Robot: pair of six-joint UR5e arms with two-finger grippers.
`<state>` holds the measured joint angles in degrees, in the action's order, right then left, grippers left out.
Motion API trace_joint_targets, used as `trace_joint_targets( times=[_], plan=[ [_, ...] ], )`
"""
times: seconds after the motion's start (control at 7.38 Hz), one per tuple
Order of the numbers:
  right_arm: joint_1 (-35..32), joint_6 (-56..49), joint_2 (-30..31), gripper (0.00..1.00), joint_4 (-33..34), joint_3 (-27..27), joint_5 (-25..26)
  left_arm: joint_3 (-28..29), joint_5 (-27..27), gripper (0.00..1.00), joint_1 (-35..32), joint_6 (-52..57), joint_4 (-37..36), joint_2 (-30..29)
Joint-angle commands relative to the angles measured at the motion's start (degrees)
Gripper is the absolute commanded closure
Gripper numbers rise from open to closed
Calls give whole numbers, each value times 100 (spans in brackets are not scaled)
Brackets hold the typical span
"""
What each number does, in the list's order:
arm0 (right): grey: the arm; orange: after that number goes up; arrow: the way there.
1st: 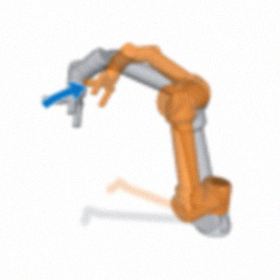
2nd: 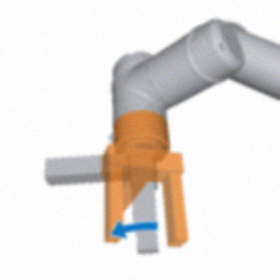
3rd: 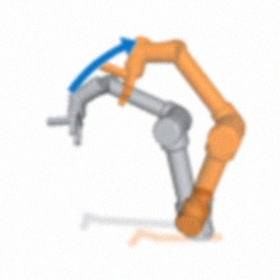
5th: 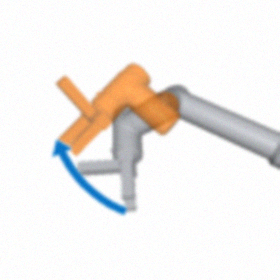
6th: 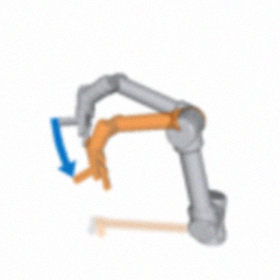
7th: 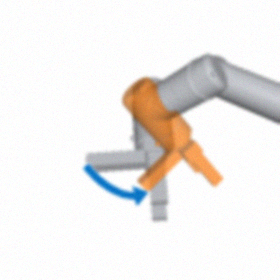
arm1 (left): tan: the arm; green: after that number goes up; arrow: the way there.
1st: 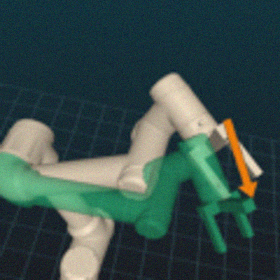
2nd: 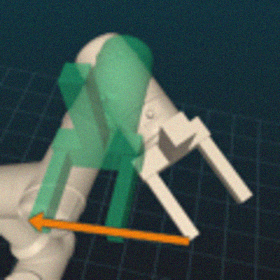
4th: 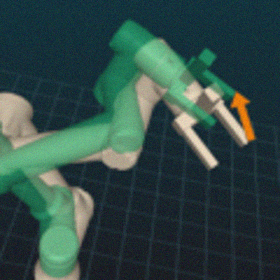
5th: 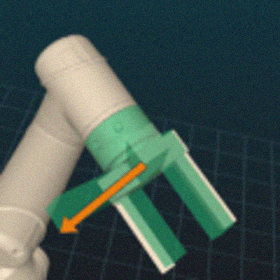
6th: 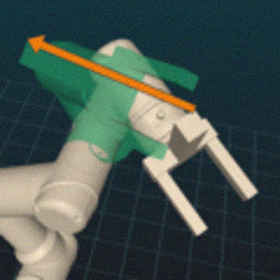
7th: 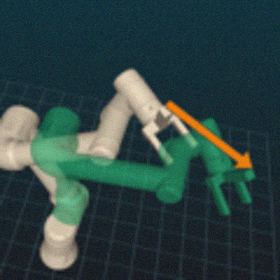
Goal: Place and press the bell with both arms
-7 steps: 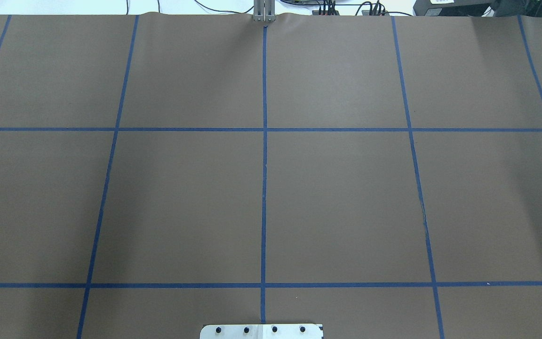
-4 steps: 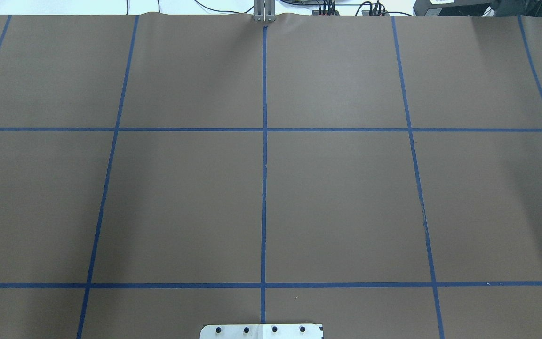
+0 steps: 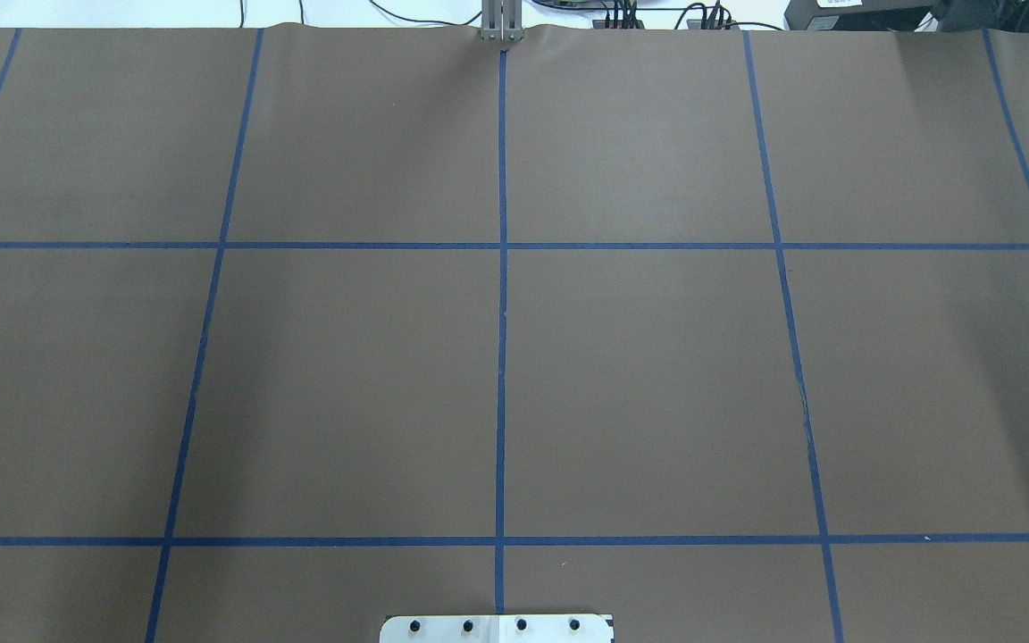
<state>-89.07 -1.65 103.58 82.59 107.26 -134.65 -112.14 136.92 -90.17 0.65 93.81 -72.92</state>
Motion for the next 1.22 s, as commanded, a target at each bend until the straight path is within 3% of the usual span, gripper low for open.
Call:
trace_joint_targets(
  times=[0.0, 0.54, 0.81, 1.08],
  plan=[
    [3, -2, 31, 0, -6, 40, -262, -36, 11, 0, 8, -12, -3, 67],
    [3, 8, 75, 0, 3, -82, -386, 8, -33, 0, 288, -56, -47, 50],
    [73, -133, 110, 0, -574, -161, -527, 357, -60, 0, 543, -21, -39, 76],
    [117, -134, 145, 0, -674, -162, -589, 587, -243, 0, 1095, -29, -47, 59]
  ],
)
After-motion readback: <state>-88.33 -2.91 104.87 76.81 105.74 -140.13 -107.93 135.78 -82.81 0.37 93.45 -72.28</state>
